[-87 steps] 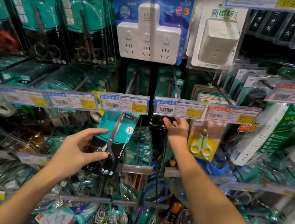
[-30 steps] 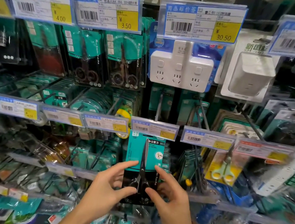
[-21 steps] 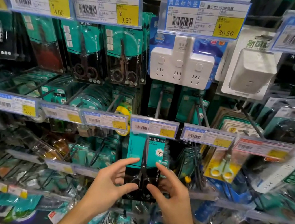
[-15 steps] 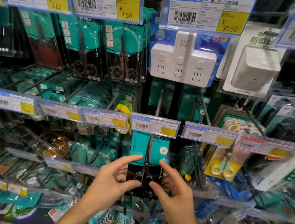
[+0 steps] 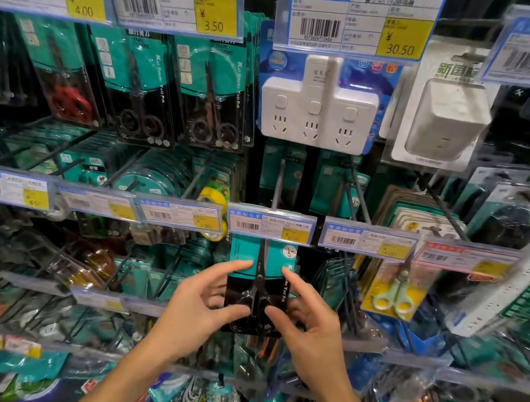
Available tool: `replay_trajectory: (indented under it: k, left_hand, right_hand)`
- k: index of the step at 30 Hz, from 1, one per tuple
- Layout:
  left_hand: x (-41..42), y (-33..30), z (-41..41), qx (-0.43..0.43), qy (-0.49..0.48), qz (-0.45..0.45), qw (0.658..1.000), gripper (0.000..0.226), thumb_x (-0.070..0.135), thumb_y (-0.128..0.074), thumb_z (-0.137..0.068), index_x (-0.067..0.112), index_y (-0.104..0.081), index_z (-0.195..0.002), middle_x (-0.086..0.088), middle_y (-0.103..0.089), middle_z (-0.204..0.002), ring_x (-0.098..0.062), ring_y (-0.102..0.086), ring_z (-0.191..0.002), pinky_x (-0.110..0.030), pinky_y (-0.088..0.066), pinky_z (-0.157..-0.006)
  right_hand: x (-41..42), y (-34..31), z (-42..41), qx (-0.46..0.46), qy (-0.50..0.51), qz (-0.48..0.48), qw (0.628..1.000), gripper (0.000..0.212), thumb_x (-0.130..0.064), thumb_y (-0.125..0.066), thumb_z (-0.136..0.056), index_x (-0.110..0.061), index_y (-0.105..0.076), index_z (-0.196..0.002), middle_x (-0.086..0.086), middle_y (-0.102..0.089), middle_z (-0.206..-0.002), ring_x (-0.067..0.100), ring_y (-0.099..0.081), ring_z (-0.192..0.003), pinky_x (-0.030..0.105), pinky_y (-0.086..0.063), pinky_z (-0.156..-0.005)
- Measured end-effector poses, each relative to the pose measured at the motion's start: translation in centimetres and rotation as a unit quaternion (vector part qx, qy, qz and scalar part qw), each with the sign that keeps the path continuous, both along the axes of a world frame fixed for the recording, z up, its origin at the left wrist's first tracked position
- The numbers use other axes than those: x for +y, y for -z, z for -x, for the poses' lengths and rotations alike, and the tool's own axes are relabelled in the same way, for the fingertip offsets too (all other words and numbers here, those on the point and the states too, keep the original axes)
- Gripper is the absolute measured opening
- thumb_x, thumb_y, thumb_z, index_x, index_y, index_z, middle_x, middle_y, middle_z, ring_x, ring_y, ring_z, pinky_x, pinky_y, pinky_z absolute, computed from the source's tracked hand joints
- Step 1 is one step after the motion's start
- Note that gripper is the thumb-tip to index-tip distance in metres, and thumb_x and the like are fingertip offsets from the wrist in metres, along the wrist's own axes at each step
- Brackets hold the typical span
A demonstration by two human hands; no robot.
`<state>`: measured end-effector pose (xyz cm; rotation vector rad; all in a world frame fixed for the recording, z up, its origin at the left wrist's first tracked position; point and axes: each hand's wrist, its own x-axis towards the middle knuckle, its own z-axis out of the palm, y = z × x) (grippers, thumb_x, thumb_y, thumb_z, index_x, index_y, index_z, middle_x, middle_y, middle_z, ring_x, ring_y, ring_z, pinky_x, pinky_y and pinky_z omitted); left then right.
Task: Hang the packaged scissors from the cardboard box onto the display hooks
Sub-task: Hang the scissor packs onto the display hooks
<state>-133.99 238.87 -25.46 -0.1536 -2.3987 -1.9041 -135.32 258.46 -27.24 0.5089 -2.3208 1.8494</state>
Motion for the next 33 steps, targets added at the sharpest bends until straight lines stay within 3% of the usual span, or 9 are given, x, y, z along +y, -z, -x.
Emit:
replay_trajectory:
  k: [3, 7, 9, 13, 17, 21, 25, 29, 33]
  left_hand:
    - [-0.1, 0.0, -0.1, -0.002, -0.003, 0.004, 1.000, 0.061, 0.015, -0.082, -0.074, 0.049, -0.061, -0.120, 0.016, -0.060, -0.132, -0.014, -0.057, -0.124, -0.043, -0.050, -0.101]
    - [-1.0, -0.3, 0.9, 0.014, 0.001, 0.014, 1.000, 0.063, 0.014, -0.082, -0.073, 0.047, -0.061, -0.123, 0.008, -0.061, -0.133, -0.018, -0.058, -0.123, -0.044, -0.050, -0.101]
    - [-1.0, -0.5, 1.0, 0.019, -0.005, 0.017, 1.000, 0.063, 0.010, -0.081, -0.074, 0.049, -0.062, -0.121, 0.012, -0.062, -0.131, -0.015, -0.057, -0.124, -0.043, -0.050, -0.101]
    - [-0.2, 0.4, 0.2, 0.009, -0.007, 0.033, 0.999, 0.065, 0.013, -0.079, -0.077, 0.057, -0.058, -0.120, 0.029, -0.057, -0.130, -0.001, -0.051, -0.126, -0.024, -0.045, -0.103]
    - [0.2, 0.6, -0.5, 0.004, -0.008, 0.045, 0.999, 0.070, 0.017, -0.078, -0.077, 0.061, -0.051, -0.123, 0.028, -0.054, -0.132, 0.006, -0.057, -0.089, -0.017, -0.048, -0.085]
    - [0.3, -0.2, -1.1, 0.010, -0.007, 0.042, 0.999, 0.066, 0.028, -0.078, -0.069, 0.063, -0.053, -0.119, 0.031, -0.052, -0.133, 0.010, -0.053, -0.119, -0.025, -0.051, -0.096]
    - [0.0, -0.1, -1.3, 0.009, -0.006, 0.046, 0.999, 0.067, 0.029, -0.079, -0.069, 0.063, -0.053, -0.120, 0.030, -0.053, -0.134, 0.002, -0.049, -0.128, -0.030, -0.049, -0.101]
    - [0.1, -0.3, -2.1, 0.033, -0.012, 0.062, 0.997, 0.071, 0.017, -0.079, -0.075, 0.067, -0.051, -0.117, 0.048, -0.049, -0.122, 0.018, -0.044, -0.122, -0.013, -0.047, -0.096]
    - [0.1, -1.1, -1.0, 0.032, -0.012, 0.052, 0.998, 0.070, 0.012, -0.080, -0.075, 0.060, -0.056, -0.120, 0.026, -0.059, -0.130, -0.002, -0.052, -0.124, -0.021, -0.053, -0.087]
  right_hand:
    - [-0.1, 0.0, -0.1, 0.004, -0.001, -0.001, 1.000, 0.062, -0.014, -0.074, -0.083, -0.054, -0.052, -0.125, -0.030, -0.061, -0.116, -0.001, -0.062, -0.100, 0.010, -0.047, -0.084]
    - [-0.7, 0.1, 0.9, 0.005, -0.005, -0.011, 1.000, 0.057, -0.015, -0.076, -0.083, -0.043, -0.057, -0.128, -0.012, -0.069, -0.106, 0.008, -0.066, -0.088, 0.016, -0.052, -0.083]
    - [-1.0, 0.0, 1.3, -0.002, -0.005, -0.016, 1.000, 0.056, -0.013, -0.075, -0.083, -0.042, -0.056, -0.126, -0.022, -0.068, -0.106, 0.003, -0.066, -0.088, 0.014, -0.051, -0.083]
    - [-0.4, 0.9, 1.0, -0.022, -0.003, -0.012, 1.000, 0.055, -0.015, -0.076, -0.083, -0.048, -0.058, -0.123, -0.024, -0.067, -0.111, 0.002, -0.065, -0.098, 0.015, -0.050, -0.087]
    - [0.2, 1.2, 0.4, -0.032, -0.009, -0.011, 0.999, 0.056, -0.021, -0.075, -0.083, -0.056, -0.056, -0.121, -0.036, -0.064, -0.109, -0.007, -0.061, -0.103, 0.011, -0.047, -0.086]
    - [0.5, 0.8, 0.1, -0.012, -0.012, -0.010, 1.000, 0.059, -0.023, -0.074, -0.080, -0.055, -0.052, -0.125, -0.030, -0.064, -0.116, -0.003, -0.062, -0.103, 0.011, -0.047, -0.087]
    - [0.5, 1.1, 0.2, -0.011, -0.016, -0.005, 1.000, 0.059, -0.023, -0.076, -0.080, -0.052, -0.055, -0.127, -0.014, -0.068, -0.119, 0.012, -0.066, -0.107, 0.029, -0.053, -0.094]
    - [0.6, 1.0, -0.1, -0.016, -0.023, -0.001, 1.000, 0.057, -0.019, -0.077, -0.080, -0.046, -0.057, -0.127, -0.019, -0.067, -0.121, 0.008, -0.065, -0.111, 0.032, -0.052, -0.097]
    - [0.5, 0.2, 0.7, -0.009, -0.013, 0.004, 1.000, 0.057, -0.018, -0.077, -0.081, -0.045, -0.057, -0.127, -0.014, -0.071, -0.113, 0.011, -0.067, -0.103, 0.031, -0.054, -0.091]
